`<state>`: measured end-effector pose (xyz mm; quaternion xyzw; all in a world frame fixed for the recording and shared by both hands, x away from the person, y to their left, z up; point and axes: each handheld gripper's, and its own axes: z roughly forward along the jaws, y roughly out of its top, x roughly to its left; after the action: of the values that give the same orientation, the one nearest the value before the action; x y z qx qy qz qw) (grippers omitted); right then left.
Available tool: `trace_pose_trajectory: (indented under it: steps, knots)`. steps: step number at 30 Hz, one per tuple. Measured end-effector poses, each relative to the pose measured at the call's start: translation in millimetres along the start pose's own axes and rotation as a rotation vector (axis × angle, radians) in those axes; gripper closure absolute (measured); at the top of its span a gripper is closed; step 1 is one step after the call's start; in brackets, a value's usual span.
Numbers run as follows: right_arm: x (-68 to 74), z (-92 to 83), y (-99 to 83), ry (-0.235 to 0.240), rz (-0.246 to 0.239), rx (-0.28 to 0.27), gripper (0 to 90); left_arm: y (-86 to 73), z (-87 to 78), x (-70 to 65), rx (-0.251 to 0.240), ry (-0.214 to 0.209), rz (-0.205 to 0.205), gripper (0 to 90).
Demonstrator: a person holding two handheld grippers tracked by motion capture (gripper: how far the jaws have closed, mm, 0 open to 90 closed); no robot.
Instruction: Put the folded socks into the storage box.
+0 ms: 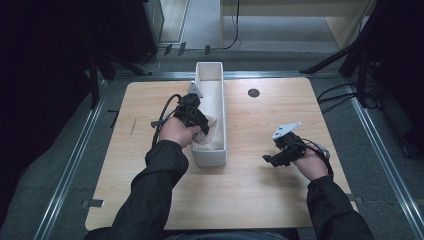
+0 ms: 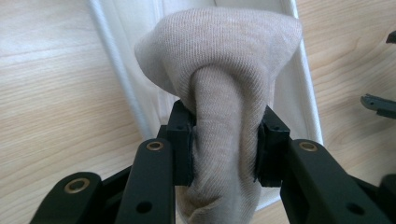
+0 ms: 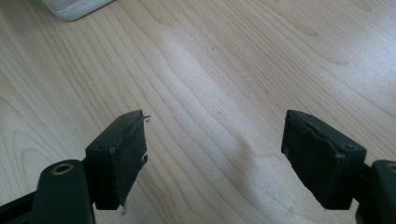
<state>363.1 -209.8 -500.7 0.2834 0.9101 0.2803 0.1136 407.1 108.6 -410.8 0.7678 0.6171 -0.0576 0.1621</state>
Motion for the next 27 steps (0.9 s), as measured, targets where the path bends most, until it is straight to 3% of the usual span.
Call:
trace_pose_trajectory:
  steps: [7,17,27]
  knots:
    - [-0.1,0.1,0.0,0.001,0.001,0.000,22.3,-5.2,13.6,-3.2,0.017,-0.011,-0.003,64.5]
    - [-0.4,0.0,0.2,-0.001,0.002,0.001,22.3,-10.5,38.5,-4.3,0.046,0.012,0.007,63.2]
    - [-0.6,0.5,-0.2,0.000,-0.001,0.004,22.3,-12.0,41.9,-8.8,0.041,0.040,0.014,60.9]
